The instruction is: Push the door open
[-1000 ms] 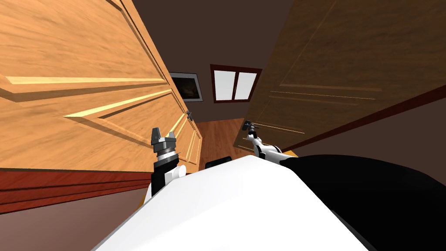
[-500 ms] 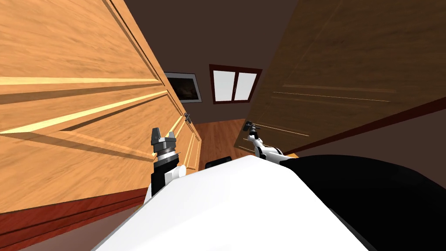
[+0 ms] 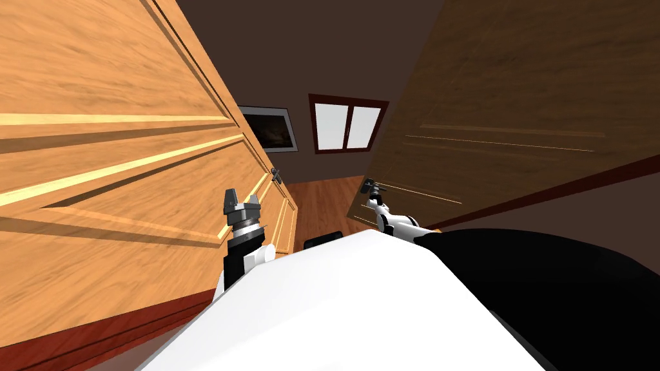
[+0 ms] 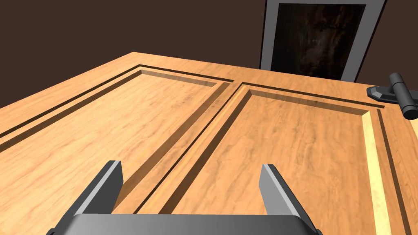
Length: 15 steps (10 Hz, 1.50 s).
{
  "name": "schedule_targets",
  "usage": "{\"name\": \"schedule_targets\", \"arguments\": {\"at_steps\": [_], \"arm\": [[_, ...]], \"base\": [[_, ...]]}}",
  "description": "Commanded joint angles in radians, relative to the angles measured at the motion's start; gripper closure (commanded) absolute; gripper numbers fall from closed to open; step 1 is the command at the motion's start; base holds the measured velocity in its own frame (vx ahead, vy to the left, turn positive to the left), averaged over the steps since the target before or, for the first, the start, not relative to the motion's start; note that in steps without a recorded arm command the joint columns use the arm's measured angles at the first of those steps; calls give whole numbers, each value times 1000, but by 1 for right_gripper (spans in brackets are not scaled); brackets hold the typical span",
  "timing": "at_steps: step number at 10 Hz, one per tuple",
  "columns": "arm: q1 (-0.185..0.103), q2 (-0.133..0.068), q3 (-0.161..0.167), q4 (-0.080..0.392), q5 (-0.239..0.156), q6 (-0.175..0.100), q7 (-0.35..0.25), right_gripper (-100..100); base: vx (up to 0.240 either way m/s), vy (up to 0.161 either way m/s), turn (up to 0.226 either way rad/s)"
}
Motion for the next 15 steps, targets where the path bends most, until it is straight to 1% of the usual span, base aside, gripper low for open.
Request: {"name": "schedule_targets", "arguments": {"at_steps": [1,5,6,7,8,10,11,12,14,15], "arm": [[13,-8,-16,-7,-7,4,7,100],[25,-24,-53,6,-26,-2,23,100],[25,-24,-53,6,-26,-2,23,100],[30,-30,-68,12,-34,-5,29,100],[30,-30,-68,12,-34,-5,29,100],[38,-41,-94,21,-47,-9,40,100],[38,-41,-94,21,-47,-9,40,100],[43,-47,-110,27,-54,-12,47,100],[43,-47,-110,27,-54,-12,47,100],[50,-56,-130,34,-65,-16,56,100]], "base": [[157,11,-71],[192,-25,-45],[153,-19,-33],[159,-37,-38],[134,-30,-31],[183,3,-42],[139,-3,-51],[142,-10,-57],[96,-28,-15],[166,-11,-50]]}}
